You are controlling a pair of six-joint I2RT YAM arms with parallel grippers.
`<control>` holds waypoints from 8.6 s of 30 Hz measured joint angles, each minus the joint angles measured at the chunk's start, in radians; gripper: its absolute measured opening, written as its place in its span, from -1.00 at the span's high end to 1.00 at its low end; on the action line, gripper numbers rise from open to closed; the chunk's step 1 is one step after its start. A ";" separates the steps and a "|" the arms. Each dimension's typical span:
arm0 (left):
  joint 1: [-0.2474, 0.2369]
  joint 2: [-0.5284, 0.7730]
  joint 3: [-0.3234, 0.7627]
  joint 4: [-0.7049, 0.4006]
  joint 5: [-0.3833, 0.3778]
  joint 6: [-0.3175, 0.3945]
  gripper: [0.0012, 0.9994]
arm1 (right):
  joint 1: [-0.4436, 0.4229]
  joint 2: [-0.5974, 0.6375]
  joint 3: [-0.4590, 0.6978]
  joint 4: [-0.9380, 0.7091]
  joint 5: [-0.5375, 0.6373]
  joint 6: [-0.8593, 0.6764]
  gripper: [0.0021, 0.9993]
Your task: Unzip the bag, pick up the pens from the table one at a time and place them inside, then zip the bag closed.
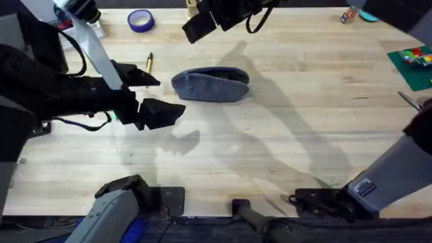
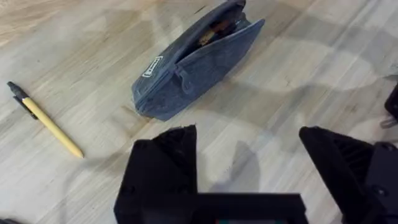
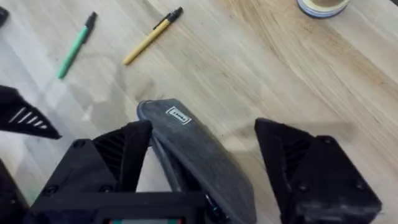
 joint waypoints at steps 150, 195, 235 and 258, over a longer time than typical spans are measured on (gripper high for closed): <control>-0.048 0.558 0.000 0.800 -0.598 -0.395 -0.99 | 0.032 -0.066 0.348 -0.314 0.089 -0.081 -1.00; -0.129 0.649 0.019 0.795 -0.662 -0.431 -0.99 | 0.032 -0.068 0.337 -0.319 0.096 -0.085 -1.00; -0.121 0.650 0.020 0.785 -0.605 -0.441 0.92 | 0.026 -0.190 0.200 -0.347 0.116 -0.085 -1.00; -0.151 0.440 0.077 0.630 -0.565 -0.441 0.92 | 0.011 -0.524 -0.157 -0.343 0.118 -0.092 -0.99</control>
